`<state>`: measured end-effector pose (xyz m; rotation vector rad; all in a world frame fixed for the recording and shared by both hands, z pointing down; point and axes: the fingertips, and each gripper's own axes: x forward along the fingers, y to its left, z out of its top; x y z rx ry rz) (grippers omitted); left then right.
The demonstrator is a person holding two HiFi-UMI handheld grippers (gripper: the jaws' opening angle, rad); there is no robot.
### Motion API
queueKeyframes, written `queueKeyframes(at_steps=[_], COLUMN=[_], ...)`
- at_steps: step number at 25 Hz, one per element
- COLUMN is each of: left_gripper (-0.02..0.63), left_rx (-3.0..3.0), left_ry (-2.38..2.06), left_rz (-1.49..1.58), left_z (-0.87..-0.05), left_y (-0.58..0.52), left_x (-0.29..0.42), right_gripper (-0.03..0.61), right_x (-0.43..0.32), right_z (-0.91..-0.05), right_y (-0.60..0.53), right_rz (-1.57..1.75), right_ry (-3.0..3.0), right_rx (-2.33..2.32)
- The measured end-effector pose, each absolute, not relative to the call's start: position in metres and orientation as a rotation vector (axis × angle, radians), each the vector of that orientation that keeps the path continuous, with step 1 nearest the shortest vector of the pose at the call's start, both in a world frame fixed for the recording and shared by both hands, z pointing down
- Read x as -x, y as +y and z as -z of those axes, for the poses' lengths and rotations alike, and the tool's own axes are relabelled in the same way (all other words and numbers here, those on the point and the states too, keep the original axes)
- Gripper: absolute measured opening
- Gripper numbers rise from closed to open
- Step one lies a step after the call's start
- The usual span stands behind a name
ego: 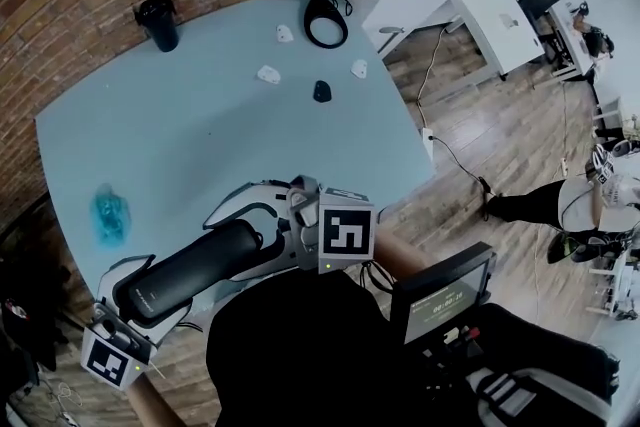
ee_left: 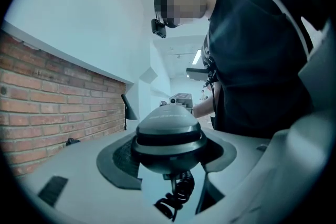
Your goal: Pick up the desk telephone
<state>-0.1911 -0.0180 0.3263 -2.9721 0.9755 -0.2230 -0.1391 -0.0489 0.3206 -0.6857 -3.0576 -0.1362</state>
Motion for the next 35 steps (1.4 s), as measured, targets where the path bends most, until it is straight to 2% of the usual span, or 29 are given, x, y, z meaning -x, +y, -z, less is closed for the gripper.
queueKeyframes(at_steps=[12, 35], left_gripper=[0.313, 0.311], left_rx=[2.943, 3.019], left_ry=[0.931, 0.926], left_rz=[0.118, 0.086], left_z=[-0.297, -0.33], left_y=[-0.019, -0.019], left_x=[0.188, 0.188], right_gripper=[0.268, 0.268], right_x=[0.139, 0.139], right_z=[-0.306, -0.33], right_y=[-0.049, -0.049], right_rz=[0.159, 0.119], right_ry=[-3.079, -3.03], right_rx=[0.71, 0.713])
